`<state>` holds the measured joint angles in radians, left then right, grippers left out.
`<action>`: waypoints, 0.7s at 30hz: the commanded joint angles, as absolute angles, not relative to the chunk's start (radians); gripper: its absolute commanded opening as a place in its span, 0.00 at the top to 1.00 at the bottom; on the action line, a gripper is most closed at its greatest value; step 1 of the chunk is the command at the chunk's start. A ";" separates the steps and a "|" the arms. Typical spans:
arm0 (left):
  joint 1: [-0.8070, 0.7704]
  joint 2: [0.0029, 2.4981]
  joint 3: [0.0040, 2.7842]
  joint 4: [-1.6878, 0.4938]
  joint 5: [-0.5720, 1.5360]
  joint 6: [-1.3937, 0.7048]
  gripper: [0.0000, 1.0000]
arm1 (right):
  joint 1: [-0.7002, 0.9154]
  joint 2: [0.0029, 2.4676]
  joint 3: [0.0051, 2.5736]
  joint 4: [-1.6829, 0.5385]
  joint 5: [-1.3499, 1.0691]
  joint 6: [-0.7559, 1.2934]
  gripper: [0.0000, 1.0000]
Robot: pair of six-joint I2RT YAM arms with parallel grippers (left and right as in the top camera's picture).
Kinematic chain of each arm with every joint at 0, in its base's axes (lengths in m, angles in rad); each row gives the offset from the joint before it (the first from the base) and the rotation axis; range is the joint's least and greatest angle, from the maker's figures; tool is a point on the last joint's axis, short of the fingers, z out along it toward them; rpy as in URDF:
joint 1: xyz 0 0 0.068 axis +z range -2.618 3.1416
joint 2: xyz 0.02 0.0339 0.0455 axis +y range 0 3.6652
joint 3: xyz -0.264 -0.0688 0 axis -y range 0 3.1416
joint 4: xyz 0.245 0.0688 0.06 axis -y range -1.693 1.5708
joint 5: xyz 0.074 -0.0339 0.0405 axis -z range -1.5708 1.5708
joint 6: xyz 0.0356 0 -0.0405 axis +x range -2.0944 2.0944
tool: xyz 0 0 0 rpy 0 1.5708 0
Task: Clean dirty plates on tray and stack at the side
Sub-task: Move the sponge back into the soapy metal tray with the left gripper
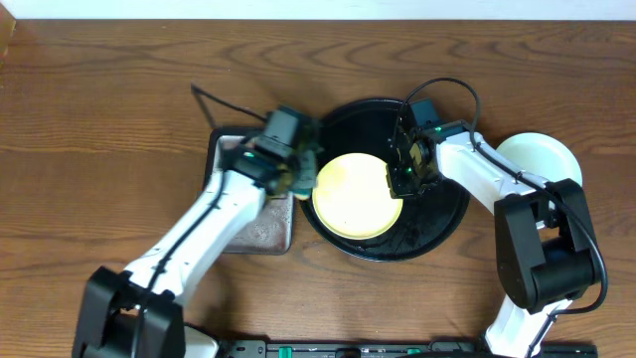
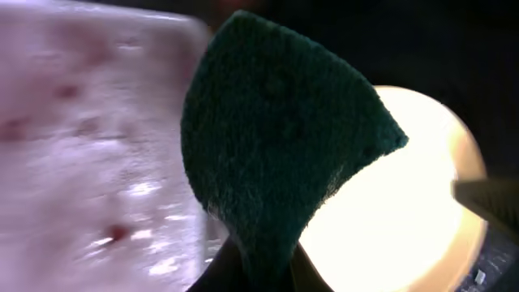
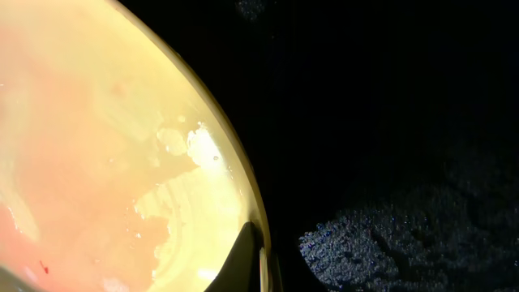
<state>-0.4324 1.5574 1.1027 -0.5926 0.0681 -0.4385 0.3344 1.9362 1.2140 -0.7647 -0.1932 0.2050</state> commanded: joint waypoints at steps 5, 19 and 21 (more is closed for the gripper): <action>-0.270 1.593 1.072 -0.616 0.146 -0.317 0.92 | 0.362 1.971 1.184 -0.736 -0.184 0.232 0.99; -0.191 1.772 1.047 -0.575 0.124 -0.218 0.44 | 0.362 1.971 1.184 -0.739 -0.184 0.231 0.99; -0.191 1.765 1.047 -0.574 0.104 -0.218 0.26 | 0.361 1.971 1.184 -0.741 -0.184 0.231 0.99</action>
<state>-0.1963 1.7714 1.0550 -0.5755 0.1280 -0.2375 0.3344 1.9343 1.2102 -0.7563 -0.1936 0.2268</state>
